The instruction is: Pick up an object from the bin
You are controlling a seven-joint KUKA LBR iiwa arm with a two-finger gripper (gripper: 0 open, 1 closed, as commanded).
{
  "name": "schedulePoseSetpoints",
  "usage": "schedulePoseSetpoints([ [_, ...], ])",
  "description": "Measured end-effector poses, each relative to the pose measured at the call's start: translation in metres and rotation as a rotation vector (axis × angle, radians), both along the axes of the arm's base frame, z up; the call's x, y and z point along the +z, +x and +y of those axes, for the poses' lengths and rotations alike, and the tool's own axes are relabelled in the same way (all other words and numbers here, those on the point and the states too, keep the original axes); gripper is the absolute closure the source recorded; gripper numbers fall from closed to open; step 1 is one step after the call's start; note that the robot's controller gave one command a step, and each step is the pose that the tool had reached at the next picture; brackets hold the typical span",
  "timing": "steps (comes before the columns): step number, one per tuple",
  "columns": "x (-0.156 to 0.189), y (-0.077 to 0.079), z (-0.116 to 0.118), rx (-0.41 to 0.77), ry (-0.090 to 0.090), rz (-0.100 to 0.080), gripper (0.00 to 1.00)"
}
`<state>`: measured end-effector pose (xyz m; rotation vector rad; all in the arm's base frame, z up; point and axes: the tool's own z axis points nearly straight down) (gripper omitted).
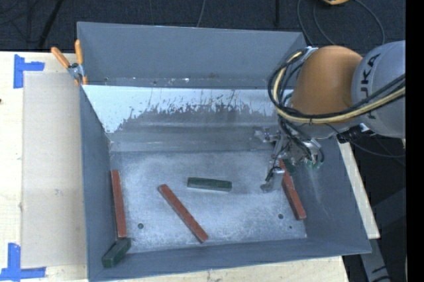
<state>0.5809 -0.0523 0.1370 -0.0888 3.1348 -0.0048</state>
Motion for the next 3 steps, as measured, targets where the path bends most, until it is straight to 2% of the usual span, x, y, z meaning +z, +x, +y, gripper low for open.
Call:
schedulePoseSetpoints([
  [1, -0.016, -0.002, 0.029, -0.001, 0.004, 0.008, 0.00],
  [2, -0.026, 0.000, 0.058, -0.227, 0.004, 0.006, 0.00],
  [3, -0.049, -0.042, 0.089, -0.219, 0.004, 0.003, 0.00],
])
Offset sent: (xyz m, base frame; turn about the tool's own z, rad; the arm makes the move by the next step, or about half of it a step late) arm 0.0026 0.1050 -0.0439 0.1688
